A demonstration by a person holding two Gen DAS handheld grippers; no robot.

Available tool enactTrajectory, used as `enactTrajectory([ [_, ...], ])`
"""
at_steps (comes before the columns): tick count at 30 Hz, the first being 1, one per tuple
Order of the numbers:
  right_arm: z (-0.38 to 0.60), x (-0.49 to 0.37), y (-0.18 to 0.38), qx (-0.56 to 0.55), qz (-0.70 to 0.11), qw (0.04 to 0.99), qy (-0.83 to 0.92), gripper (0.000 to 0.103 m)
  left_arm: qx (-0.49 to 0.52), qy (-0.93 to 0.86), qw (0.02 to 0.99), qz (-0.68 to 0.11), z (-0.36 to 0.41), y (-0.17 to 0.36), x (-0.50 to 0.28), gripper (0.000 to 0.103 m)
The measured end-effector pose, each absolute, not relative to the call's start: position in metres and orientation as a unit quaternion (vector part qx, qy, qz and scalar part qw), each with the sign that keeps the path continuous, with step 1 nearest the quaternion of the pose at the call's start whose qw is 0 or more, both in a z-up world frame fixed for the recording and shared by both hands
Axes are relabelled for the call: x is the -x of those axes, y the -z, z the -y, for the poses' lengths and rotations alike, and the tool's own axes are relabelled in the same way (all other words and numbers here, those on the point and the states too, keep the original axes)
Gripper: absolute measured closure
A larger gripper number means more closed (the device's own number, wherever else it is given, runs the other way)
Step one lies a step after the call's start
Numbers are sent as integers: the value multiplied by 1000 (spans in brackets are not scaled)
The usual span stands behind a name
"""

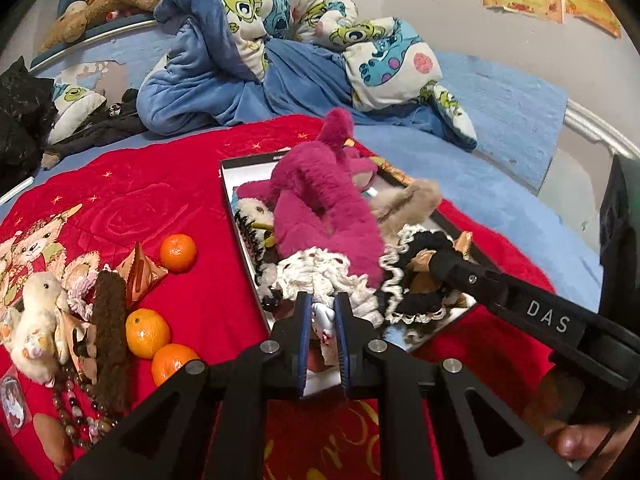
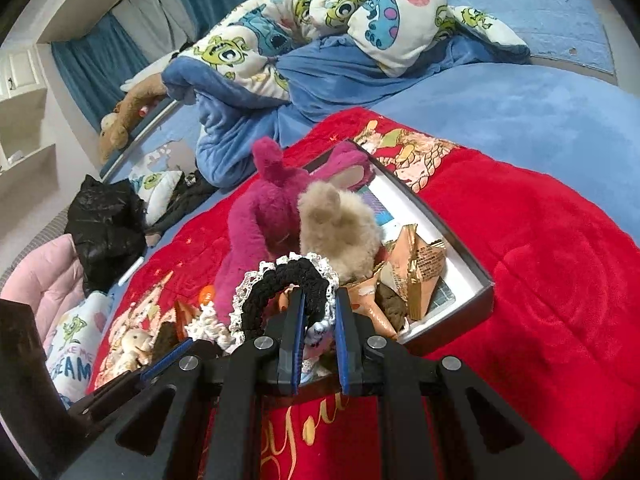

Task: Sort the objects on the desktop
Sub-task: 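Carry the white scrunchie in the left tool and black scrunchie in the right toward the black box, then lower both scrunchies into the black box and open both tools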

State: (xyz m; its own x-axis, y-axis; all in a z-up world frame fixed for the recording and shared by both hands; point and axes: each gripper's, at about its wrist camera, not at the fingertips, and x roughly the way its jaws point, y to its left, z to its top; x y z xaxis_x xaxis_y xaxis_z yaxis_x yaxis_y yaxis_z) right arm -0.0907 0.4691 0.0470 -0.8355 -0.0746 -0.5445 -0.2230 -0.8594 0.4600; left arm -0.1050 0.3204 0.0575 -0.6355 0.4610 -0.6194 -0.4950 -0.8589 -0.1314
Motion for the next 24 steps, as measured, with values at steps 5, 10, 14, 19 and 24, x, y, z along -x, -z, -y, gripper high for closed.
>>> enactTrajectory([
  [5, -463, 99, -46, 292, -243, 49, -924, 89, 350, -901, 257, -18, -317, -43, 115, 90],
  [10, -454, 98, -45, 297, -227, 51, -926, 89, 350, -899, 262, -12, -314, -40, 114, 90],
  [14, -450, 89, -44, 306, -218, 52, -925, 89, 338, -905, 257, -28, -319, -39, 107, 90],
  [19, -449, 84, -42, 313, -202, 57, -926, 90, 332, -908, 255, -27, -317, -39, 106, 90],
  [24, -448, 86, -41, 315, -199, 59, -926, 90, 327, -910, 253, -35, -320, -38, 103, 90],
])
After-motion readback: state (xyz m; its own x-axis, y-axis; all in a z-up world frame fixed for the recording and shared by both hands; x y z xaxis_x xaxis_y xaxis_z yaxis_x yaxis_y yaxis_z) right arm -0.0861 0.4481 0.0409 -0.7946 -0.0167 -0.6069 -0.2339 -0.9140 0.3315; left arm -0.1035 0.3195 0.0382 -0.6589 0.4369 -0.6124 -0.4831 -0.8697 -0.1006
